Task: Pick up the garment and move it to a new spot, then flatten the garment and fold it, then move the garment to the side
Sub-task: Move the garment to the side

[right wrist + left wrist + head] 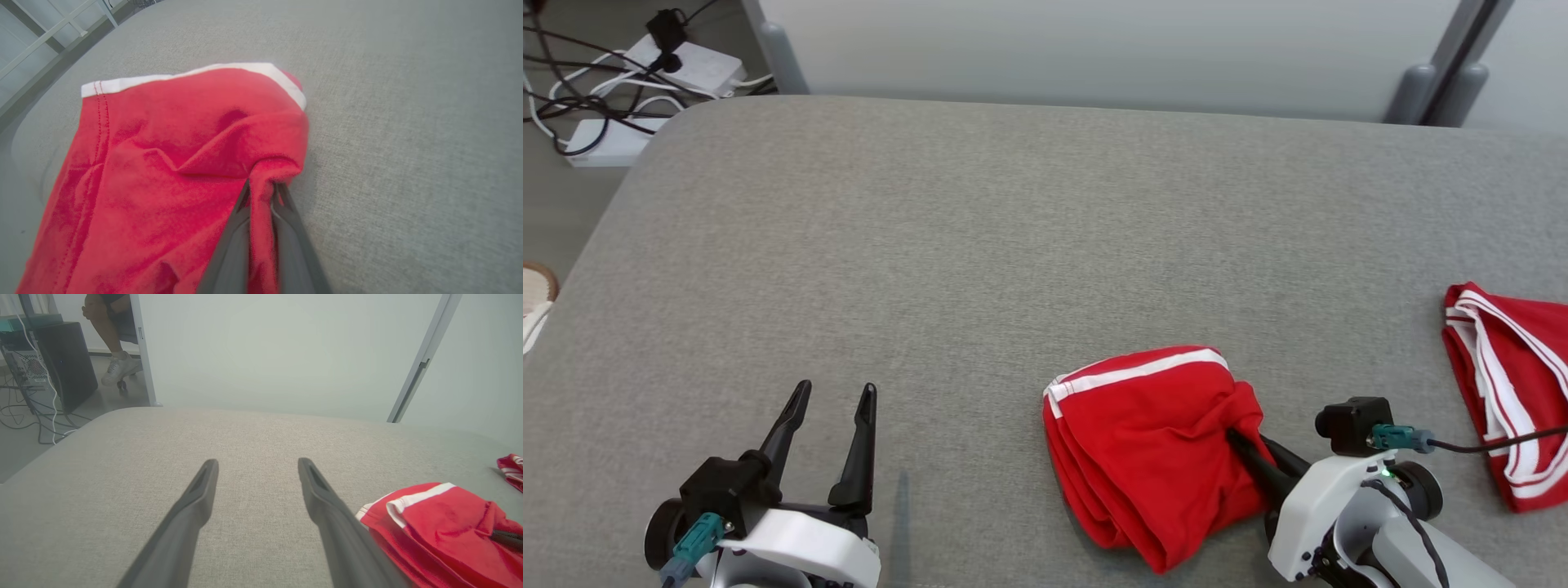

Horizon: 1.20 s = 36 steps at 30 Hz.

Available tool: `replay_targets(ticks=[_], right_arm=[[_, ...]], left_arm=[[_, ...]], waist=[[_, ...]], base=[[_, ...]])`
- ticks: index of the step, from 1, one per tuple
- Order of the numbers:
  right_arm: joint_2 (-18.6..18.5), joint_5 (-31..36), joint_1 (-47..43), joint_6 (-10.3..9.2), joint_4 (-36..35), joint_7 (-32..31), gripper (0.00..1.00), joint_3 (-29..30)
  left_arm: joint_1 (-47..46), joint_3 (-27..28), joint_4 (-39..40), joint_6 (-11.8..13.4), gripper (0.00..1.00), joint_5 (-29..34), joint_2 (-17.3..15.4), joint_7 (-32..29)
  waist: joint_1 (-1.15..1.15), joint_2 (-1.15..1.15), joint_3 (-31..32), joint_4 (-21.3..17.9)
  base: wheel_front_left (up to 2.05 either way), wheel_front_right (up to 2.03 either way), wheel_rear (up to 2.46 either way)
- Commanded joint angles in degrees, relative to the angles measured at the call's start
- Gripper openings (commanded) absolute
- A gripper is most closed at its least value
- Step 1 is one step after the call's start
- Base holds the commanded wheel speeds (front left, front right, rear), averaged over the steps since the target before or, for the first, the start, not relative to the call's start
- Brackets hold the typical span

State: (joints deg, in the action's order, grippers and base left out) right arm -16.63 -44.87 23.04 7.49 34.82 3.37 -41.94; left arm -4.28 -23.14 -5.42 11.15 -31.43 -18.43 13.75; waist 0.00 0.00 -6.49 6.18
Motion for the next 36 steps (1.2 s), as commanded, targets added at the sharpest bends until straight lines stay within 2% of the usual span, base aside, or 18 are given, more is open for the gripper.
replay_targets(ticks=[1,6,12,24,29,36], right_arm=[[-0.9,0.8,1.1,0.0,-1.5,2.0,0.0,-0.9],[-2.1,2.9,0.7,0.0,-2.7,5.2,0.0,-0.8],[-3.7,5.7,-1.0,0.0,-4.8,7.3,0.0,2.2],[-5.4,10.4,-0.8,0.0,-9.4,5.9,0.0,6.0],[-5.4,10.6,4.0,0.0,-9.2,6.3,0.0,5.5],[-7.1,9.4,15.8,0.0,-5.1,7.5,0.0,3.0]], left_arm=[[-3.4,1.9,1.6,-0.2,1.0,-0.4,-0.8,0.6],[-3.7,1.2,2.4,-0.3,1.0,-0.2,-1.0,0.0],[-3.5,0.9,3.9,-0.2,1.0,-0.1,-2.0,-1.0],[-4.3,0.2,7.4,-0.3,1.0,0.7,-4.5,-3.9],[-5.8,-0.4,8.7,-0.5,1.0,1.4,-5.5,-5.7],[-8.2,-1.1,10.0,-1.1,1.0,1.9,-6.3,-7.3]], waist=[[0.0,0.0,-0.2,-1.3],[0.0,0.0,-0.5,-5.8],[0.0,0.0,-1.0,-13.3],[0.0,0.0,-4.1,-27.3],[0.0,0.0,-5.8,-30.1],[0.0,0.0,-9.2,-29.1]], base=[[0.0,0.0,0.0],[0.0,0.0,0.0],[0.0,0.0,0.0],[0.0,0.0,0.0],[0.0,0.0,0.0],[0.0,0.0,0.0]])
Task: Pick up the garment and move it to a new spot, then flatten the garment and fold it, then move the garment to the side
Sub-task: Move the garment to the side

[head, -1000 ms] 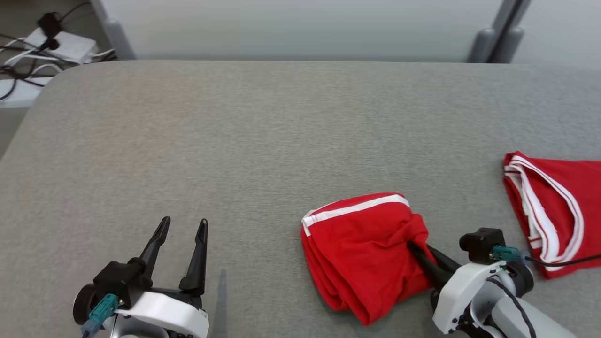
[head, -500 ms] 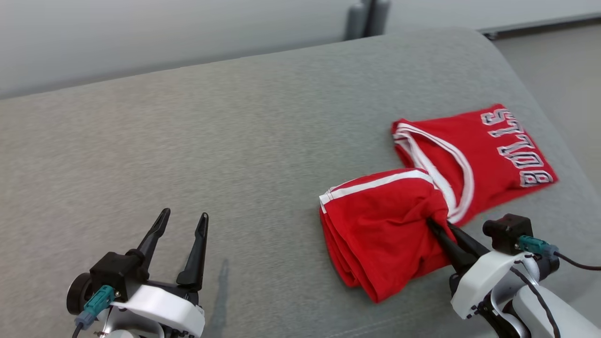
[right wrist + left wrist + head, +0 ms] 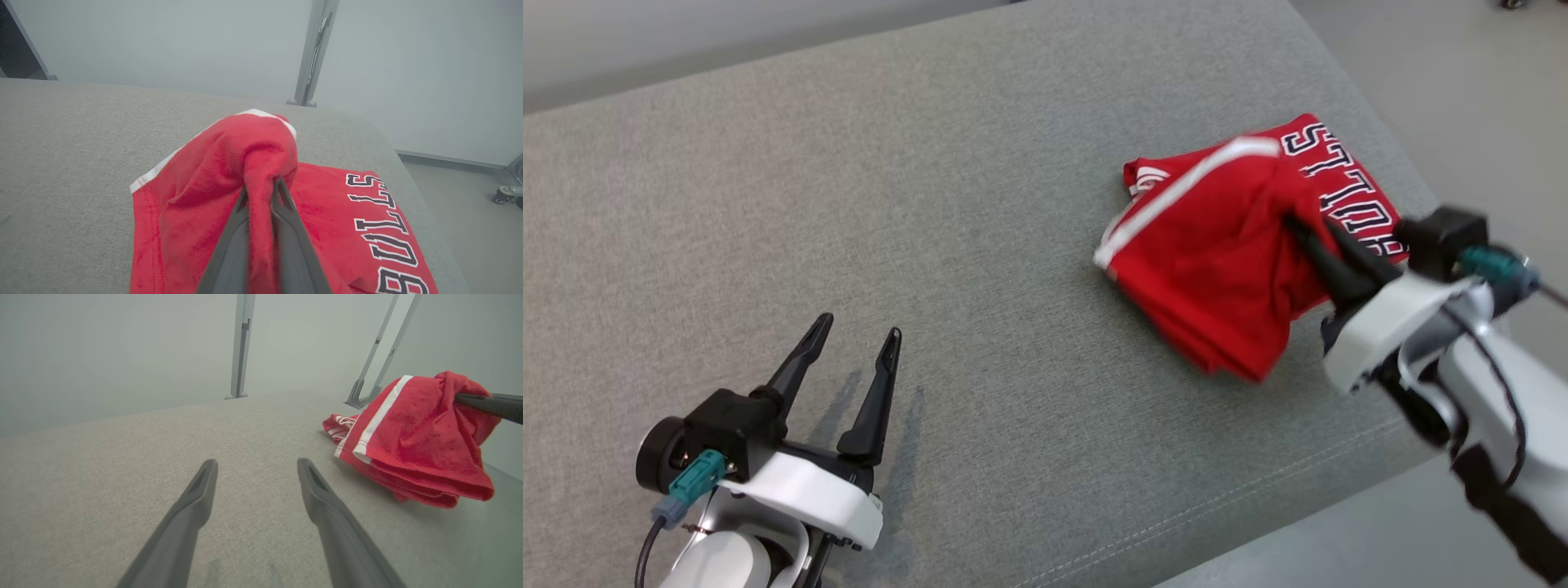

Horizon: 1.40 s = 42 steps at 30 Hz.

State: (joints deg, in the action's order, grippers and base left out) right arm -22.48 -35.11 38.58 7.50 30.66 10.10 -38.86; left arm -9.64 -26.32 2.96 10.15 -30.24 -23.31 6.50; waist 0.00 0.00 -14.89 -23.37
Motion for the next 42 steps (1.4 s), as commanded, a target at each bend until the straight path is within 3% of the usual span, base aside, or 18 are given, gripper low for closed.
replay_targets(ticks=[1,8,11,15,16,17,18,26,33,37,39,42], right_arm=[[-1.5,-1.1,2.1,-0.01,-0.5,1.1,0.0,-0.5],[-5.4,-6.7,10.8,-0.01,6.7,-0.9,0.0,-4.3],[-8.4,-10.1,13.5,-0.01,13.0,-2.2,0.0,-6.7],[-8.6,-11.9,15.2,-0.01,17.7,-1.5,0.0,-7.6],[-8.2,-12.4,15.4,-0.01,18.6,-1.2,0.11,-7.7],[-7.9,-12.8,15.6,-0.01,19.8,-0.8,0.79,-7.8],[-7.3,-13.5,15.6,-0.01,20.8,-0.6,1.0,-7.8],[-5.8,-16.8,14.1,-0.01,23.3,1.8,1.0,-9.3],[-8.6,-17.8,9.6,-0.01,16.9,4.8,1.0,-6.4],[-10.0,-11.7,4.8,-0.01,7.0,4.9,1.0,4.7],[-8.5,-6.5,0.4,-0.01,1.4,4.9,1.0,12.9],[-3.2,2.0,-8.1,-0.01,-7.5,4.9,1.0,24.0]], left_arm=[[-3.2,2.1,1.7,-0.1,1.0,0.7,-1.5,-0.2],[-5.6,1.5,2.6,-0.7,1.0,1.1,-1.5,-0.6],[-8.3,0.8,2.8,-1.6,1.0,1.7,-1.3,-0.8],[-10.2,0.4,2.5,-2.2,1.0,1.9,-1.1,-0.7],[-10.5,0.4,2.4,-2.2,1.0,2.0,-1.1,-0.7],[-10.6,0.4,2.2,-2.3,1.0,2.0,-1.1,-0.6],[-10.8,0.4,2.1,-2.3,1.0,2.0,-1.1,-0.5],[-10.8,0.5,0.9,-2.3,1.0,1.7,-1.4,-0.2],[-8.4,0.8,-0.5,-1.5,1.0,0.6,-1.1,0.8],[-6.2,1.7,-0.6,-0.1,1.0,0.1,-1.2,1.4],[-5.0,2.4,-0.5,0.9,1.0,0.0,-1.6,1.7],[-3.1,4.0,-0.3,2.4,1.0,-0.4,-2.3,2.4]], waist=[[0.0,0.0,-1.4,0.8],[0.0,0.0,-6.4,4.0],[0.0,0.0,-10.1,6.5],[0.0,0.0,-12.2,7.8],[0.0,0.0,-12.4,7.9],[0.0,0.0,-12.6,8.1],[0.0,0.0,-12.7,8.2],[0.0,0.0,-11.1,7.9],[0.0,0.0,-5.3,7.2],[0.0,0.0,-1.6,7.9],[0.0,0.0,0.1,8.8],[0.0,0.0,2.6,10.6]], base=[[0.0,0.0,0.0],[0.0,0.0,0.0],[0.0,0.0,0.0],[0.0,0.0,0.0],[0.0,0.0,0.0],[0.0,0.0,0.0],[0.0,0.0,0.0],[0.0,0.0,0.0],[0.0,0.0,0.0],[0.0,0.0,0.0],[0.0,0.0,0.0],[0.0,0.0,0.0]])
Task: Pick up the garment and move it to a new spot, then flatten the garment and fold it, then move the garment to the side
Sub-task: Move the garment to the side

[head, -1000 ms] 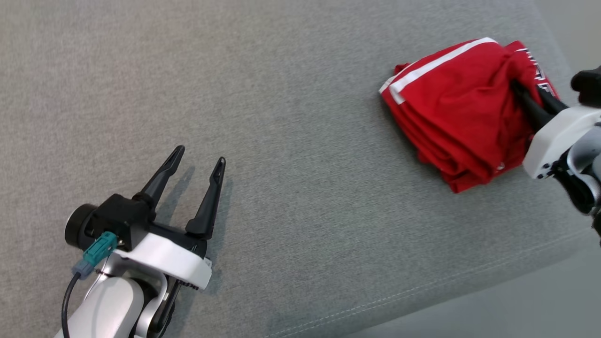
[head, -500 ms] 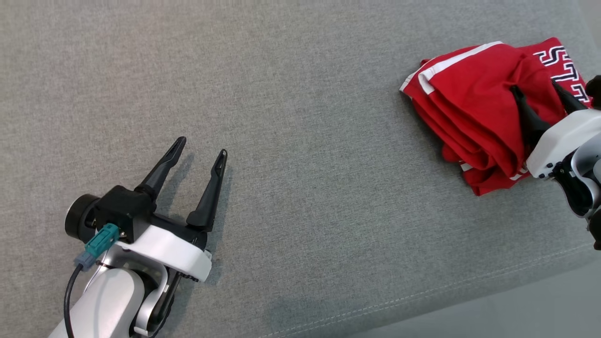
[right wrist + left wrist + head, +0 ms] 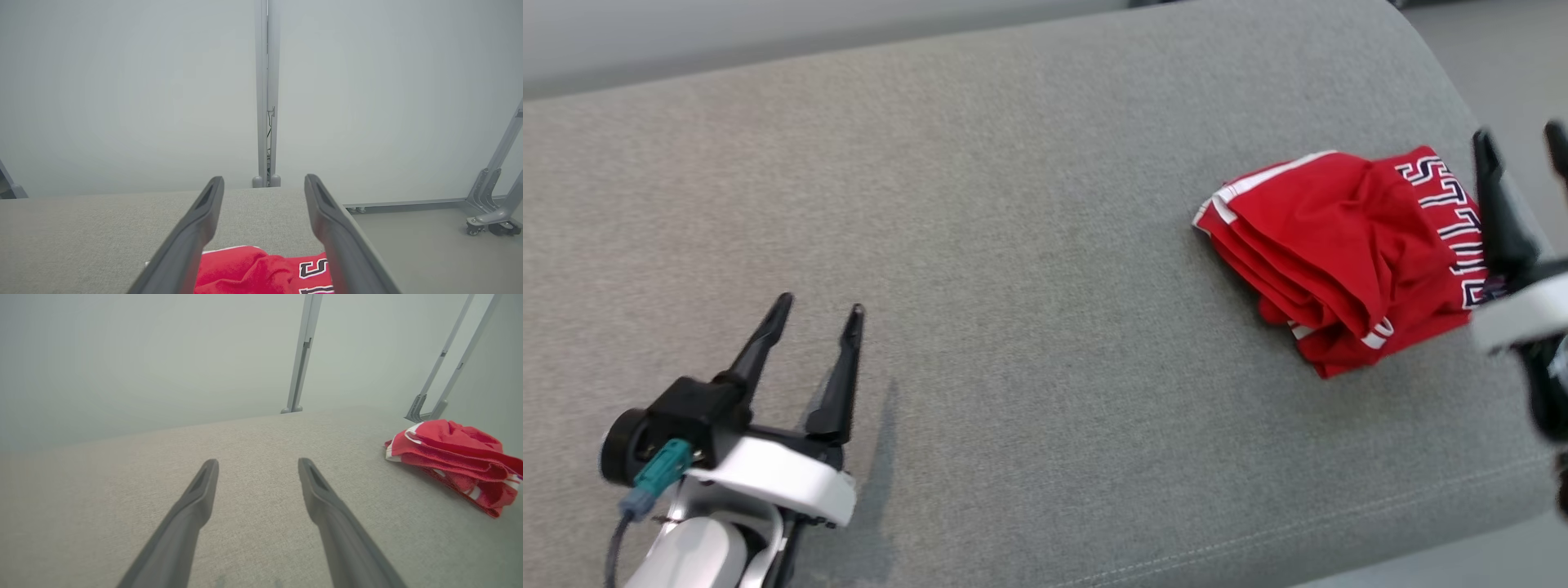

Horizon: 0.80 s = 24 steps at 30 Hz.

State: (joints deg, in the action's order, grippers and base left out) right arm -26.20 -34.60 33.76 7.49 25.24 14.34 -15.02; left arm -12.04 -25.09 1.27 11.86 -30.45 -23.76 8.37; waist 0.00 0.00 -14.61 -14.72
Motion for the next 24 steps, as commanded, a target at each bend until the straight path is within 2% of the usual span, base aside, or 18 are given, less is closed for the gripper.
replay_targets(ticks=[1,3,6,12,13,24], right_arm=[[2.8,4.3,-6.2,0.0,-5.1,0.6,1.0,2.9],[7.1,9.5,-11.5,0.0,-10.3,0.6,1.0,7.4],[12.1,15.8,-18.1,0.0,-15.7,0.6,1.0,10.4],[17.8,22.8,-27.7,0.0,-21.1,0.5,1.0,12.4],[19.3,23.9,-31.8,0.0,-22.5,-0.2,1.0,13.6],[21.5,25.1,-40.4,0.0,-27.1,-3.1,1.0,16.6]], left_arm=[[0.0,3.4,1.5,1.2,1.0,-0.4,-2.2,0.8],[1.4,4.7,1.9,2.2,1.0,-0.8,-2.6,1.4],[3.4,6.3,2.6,3.6,1.0,-1.1,-3.2,2.3],[8.4,7.8,3.5,5.6,1.0,-1.7,-3.5,3.4],[10.5,7.7,3.5,5.9,1.0,-2.0,-3.5,3.7],[15.2,7.2,3.5,6.1,1.0,-2.1,-2.9,4.9]], waist=[[0.0,0.0,3.1,2.6],[0.0,0.0,4.6,3.9],[0.0,0.0,6.6,5.8],[0.0,0.0,10.7,8.2],[0.0,0.0,12.6,8.7],[0.0,0.0,15.9,8.7]], base=[[0.0,0.0,0.0],[0.0,0.0,0.0],[0.0,0.0,0.0],[0.0,0.0,0.0],[0.0,0.0,0.0],[0.0,0.0,0.0]])
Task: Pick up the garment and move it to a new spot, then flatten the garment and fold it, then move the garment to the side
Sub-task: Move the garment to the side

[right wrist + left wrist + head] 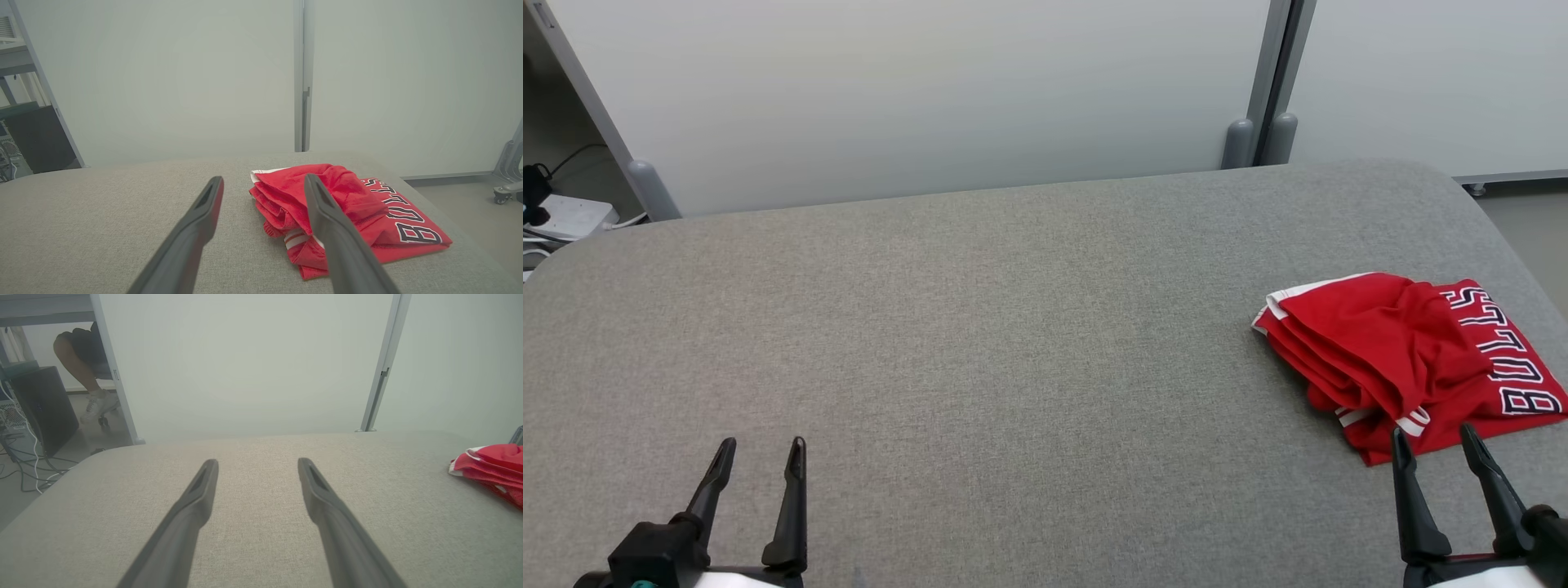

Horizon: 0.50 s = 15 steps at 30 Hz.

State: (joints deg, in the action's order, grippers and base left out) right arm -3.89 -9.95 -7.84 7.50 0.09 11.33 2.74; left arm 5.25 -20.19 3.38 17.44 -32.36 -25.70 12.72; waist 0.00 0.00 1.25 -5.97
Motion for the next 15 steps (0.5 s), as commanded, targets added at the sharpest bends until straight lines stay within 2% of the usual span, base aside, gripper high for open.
replay_targets(ticks=[1,15], right_arm=[[-0.7,0.5,0.9,-0.01,-2.2,-0.3,1.0,-1.1],[0.0,0.9,0.1,-0.01,-3.9,-1.1,1.0,-0.6]], left_arm=[[-1.7,2.3,1.4,0.6,1.0,-0.2,-0.9,0.7],[-0.9,1.9,1.5,1.3,1.0,-0.4,-0.8,0.2]], waist=[[0.0,0.0,0.0,-0.1],[0.0,0.0,0.2,0.8]], base=[[0.0,0.0,0.0],[0.0,0.0,0.0]])
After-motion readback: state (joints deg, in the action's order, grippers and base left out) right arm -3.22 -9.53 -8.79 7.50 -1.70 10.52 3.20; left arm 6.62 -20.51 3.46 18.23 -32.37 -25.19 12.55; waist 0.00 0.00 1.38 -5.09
